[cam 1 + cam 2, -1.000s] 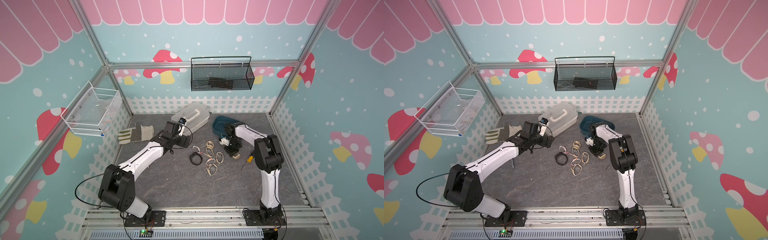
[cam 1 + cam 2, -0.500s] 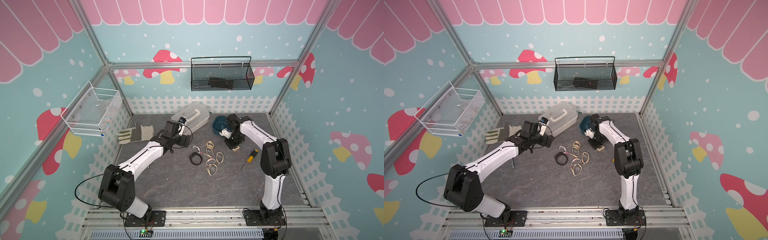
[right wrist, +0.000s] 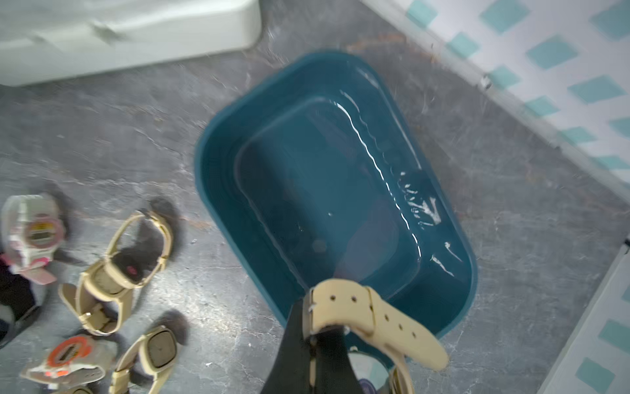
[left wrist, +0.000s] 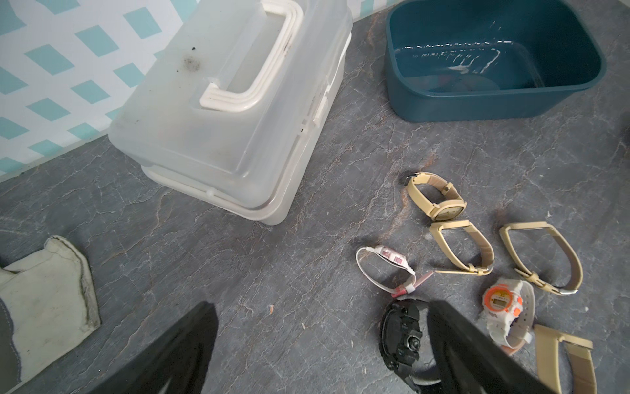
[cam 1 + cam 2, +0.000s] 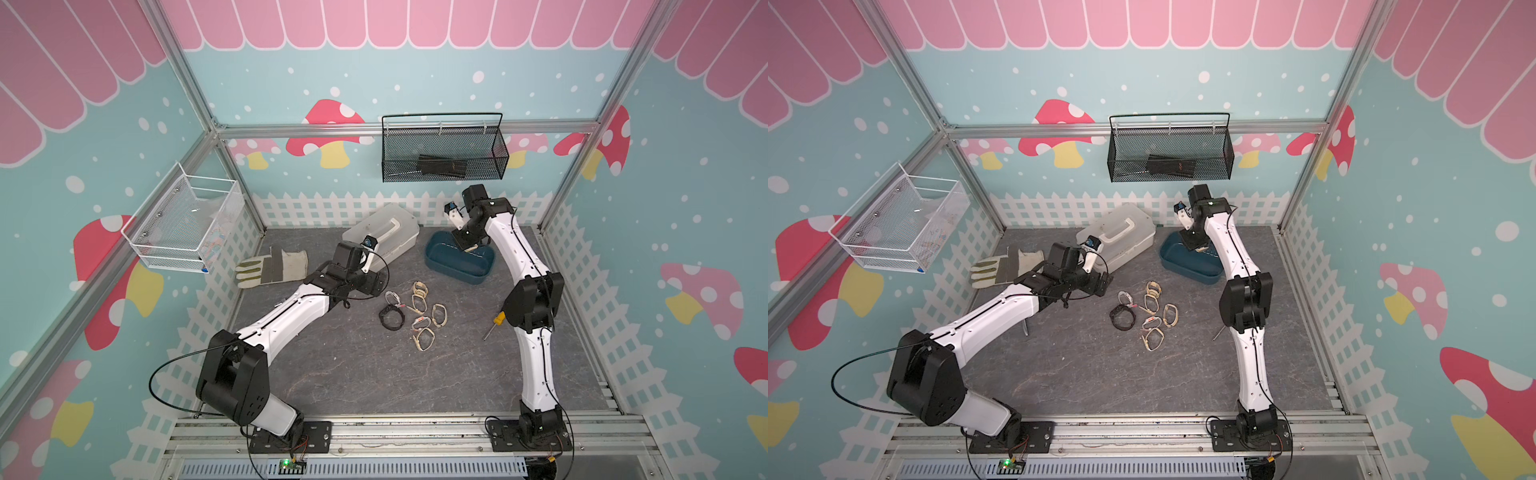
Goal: Put the watch into the storage box
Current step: Place the watch in the storage box.
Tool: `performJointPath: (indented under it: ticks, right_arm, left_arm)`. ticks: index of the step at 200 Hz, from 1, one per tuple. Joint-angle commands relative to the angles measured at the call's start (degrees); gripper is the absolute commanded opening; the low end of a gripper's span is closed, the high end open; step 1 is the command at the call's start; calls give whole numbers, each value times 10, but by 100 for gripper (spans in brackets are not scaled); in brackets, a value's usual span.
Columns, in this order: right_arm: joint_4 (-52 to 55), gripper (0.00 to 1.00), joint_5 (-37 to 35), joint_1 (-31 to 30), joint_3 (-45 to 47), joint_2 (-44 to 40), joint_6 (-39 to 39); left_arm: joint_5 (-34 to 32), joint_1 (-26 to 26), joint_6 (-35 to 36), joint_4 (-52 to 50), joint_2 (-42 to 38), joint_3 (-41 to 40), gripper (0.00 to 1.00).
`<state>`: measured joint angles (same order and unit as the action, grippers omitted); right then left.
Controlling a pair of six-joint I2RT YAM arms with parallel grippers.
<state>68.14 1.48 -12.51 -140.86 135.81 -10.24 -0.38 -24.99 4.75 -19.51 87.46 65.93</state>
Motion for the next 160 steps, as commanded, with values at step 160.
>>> performJointPath:
  ticks: [160]
  right_arm:
    - [-26,0,-61,24,-39,117,13]
  left_arm:
    - [-13,-9,5,-2,-22,-2,99]
